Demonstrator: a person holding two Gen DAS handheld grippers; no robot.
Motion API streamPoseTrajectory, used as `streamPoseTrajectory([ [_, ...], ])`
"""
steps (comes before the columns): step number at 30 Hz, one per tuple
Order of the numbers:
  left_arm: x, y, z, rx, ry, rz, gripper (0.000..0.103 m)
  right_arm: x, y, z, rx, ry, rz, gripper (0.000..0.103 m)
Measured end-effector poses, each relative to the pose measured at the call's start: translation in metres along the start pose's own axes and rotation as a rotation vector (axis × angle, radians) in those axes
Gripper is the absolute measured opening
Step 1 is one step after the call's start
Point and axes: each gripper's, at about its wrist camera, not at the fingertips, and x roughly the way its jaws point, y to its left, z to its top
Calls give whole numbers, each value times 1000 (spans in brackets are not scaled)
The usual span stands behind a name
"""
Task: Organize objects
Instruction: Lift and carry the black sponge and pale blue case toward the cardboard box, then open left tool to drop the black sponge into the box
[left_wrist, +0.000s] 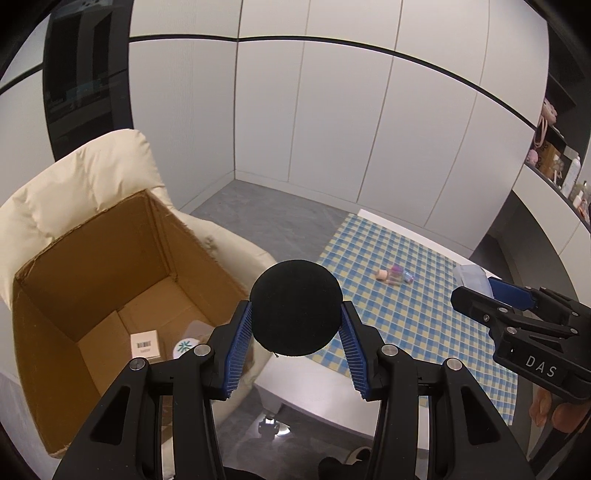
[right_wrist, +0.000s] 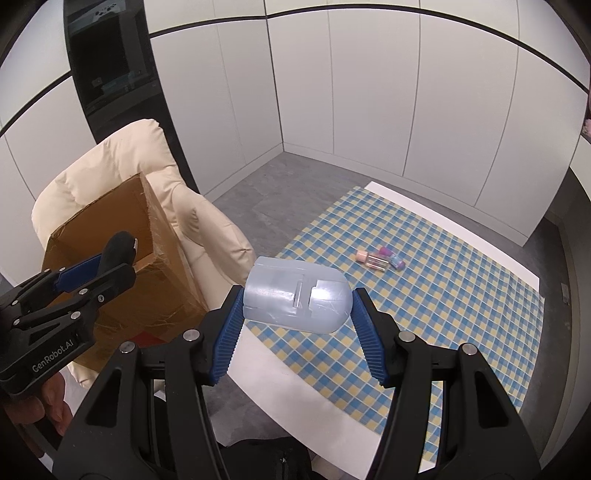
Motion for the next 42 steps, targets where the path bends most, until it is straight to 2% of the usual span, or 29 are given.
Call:
streamPoseTrajectory([
  [42, -35, 135, -23, -184, -13, 179, 47, 32, 143, 21, -167, 0, 145, 60],
])
